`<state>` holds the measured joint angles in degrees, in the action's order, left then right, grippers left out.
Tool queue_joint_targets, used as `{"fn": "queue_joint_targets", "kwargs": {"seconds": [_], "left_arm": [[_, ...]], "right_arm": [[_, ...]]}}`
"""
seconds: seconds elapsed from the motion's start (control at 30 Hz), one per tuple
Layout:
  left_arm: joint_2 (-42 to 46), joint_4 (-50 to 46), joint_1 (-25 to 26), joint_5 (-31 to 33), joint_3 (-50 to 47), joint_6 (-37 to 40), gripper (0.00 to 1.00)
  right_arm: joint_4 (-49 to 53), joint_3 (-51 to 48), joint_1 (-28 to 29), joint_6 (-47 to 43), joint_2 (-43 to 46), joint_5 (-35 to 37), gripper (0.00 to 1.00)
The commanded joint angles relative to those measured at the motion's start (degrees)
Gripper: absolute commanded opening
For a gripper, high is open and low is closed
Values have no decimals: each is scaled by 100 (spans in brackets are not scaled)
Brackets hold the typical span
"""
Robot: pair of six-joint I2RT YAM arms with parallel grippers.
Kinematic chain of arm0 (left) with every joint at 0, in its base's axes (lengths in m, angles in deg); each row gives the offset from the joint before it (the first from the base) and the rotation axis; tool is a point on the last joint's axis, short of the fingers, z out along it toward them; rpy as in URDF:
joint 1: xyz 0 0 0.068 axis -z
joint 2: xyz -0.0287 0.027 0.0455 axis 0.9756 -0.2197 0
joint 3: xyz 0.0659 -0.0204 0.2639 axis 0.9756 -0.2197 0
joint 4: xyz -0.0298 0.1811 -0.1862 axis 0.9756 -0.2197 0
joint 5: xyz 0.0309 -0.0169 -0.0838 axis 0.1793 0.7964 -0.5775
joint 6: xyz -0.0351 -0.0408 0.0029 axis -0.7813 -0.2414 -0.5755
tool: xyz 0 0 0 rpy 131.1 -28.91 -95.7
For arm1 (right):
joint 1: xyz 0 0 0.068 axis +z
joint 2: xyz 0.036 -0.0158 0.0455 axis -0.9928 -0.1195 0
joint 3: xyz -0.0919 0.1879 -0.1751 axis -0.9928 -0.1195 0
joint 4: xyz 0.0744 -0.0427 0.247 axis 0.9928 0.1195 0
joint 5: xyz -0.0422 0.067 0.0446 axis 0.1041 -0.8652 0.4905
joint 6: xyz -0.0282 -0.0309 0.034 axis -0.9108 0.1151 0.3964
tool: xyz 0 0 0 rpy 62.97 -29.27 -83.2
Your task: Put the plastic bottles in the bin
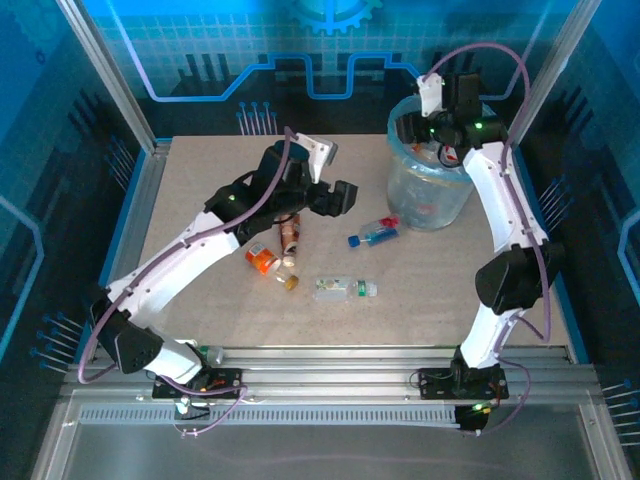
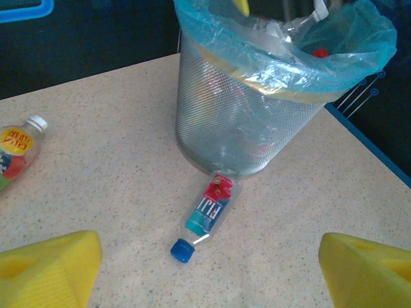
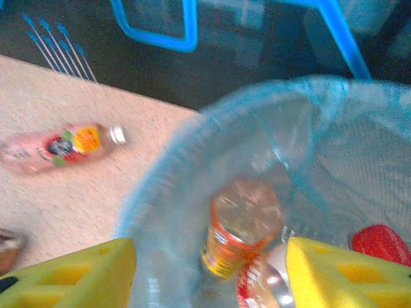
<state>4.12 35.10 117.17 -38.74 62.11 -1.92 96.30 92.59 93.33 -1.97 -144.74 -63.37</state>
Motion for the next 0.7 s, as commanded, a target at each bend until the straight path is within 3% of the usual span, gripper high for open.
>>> {"fn": "queue_joint_targets", "kwargs": {"seconds": [0.0, 0.1, 0.2, 0.37, 0.5, 0.67], "left_arm": [[422, -445, -54, 350, -164, -304, 89], [770, -745, -114, 649, -425, -599, 89], [1239, -975, -323, 909, -779, -951, 89], [2067, -1080, -1020, 970, -1433, -1371, 88], [2360, -1278, -1282, 1008, -1580, -1382, 88], [2282, -1475, -1340, 945, -1505, -1365, 88]], "right_arm": [[-71, -51, 716, -86, 730, 164, 67], [-772, -1068, 1518, -507, 1302, -265, 67], [-1747, -2454, 2260, -826, 1804, -1311, 67], [-3503, -4542, 3370, -1052, 2048, -2103, 65], [-3927, -5160, 4181, -1714, 1640, -2458, 67], [-4235, -5127, 4897, -2413, 721, -2991, 76]]}}
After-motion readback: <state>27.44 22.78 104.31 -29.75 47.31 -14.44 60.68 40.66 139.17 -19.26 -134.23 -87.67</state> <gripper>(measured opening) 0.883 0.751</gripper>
